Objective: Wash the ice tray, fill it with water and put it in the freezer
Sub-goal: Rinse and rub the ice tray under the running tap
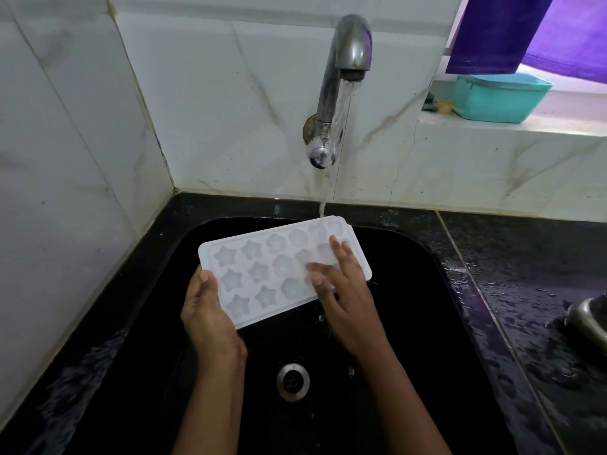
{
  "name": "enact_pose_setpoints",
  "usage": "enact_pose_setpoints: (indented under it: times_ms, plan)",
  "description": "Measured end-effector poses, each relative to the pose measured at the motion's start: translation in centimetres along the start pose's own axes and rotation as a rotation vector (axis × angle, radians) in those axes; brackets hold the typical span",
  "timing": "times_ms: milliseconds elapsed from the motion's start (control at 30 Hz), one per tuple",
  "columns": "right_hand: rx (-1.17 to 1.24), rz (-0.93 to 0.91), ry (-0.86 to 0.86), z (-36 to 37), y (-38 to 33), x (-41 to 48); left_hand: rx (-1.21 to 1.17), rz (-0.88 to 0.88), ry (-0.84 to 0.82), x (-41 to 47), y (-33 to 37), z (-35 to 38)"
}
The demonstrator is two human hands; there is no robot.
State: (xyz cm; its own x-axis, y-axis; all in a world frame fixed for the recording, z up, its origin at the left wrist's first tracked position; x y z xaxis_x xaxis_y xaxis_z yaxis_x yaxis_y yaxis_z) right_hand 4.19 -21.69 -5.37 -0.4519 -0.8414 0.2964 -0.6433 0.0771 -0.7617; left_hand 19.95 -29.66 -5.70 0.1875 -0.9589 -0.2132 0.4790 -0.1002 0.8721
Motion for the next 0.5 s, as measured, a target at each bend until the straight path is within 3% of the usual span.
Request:
enact_pose_setpoints:
  times_ms: [100, 233, 500]
  plan:
    - [-0.074, 0.031, 0.176, -0.7, 0.5, 0.1, 0.017, 0.002, -0.002, 0.5, 0.4, -0.4]
    - [-0.232, 0.009, 0.118, 0.1, 0.8, 0.3, 0.034, -0.019, -0.011, 1.5, 1.0, -0.9]
    - [-0.291, 0.028, 0.147, 0.7, 0.4, 0.4, 0.035, -0.020, -0.024, 1.4, 1.0, -1.0]
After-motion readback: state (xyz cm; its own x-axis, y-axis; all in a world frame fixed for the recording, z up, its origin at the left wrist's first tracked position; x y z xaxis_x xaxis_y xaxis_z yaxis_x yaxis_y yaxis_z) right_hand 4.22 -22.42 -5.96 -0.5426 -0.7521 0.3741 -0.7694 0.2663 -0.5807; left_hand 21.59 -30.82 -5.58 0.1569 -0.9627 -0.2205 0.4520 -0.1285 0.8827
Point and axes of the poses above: each hand's wrist, its own x-axis towards the middle knuckle, its own z-axis out of the palm, y = z × x, the point moved 3 cm from there along x, towards the middle knuckle, and after that the axes turned 1 degree about y, right-handed, at the moved point
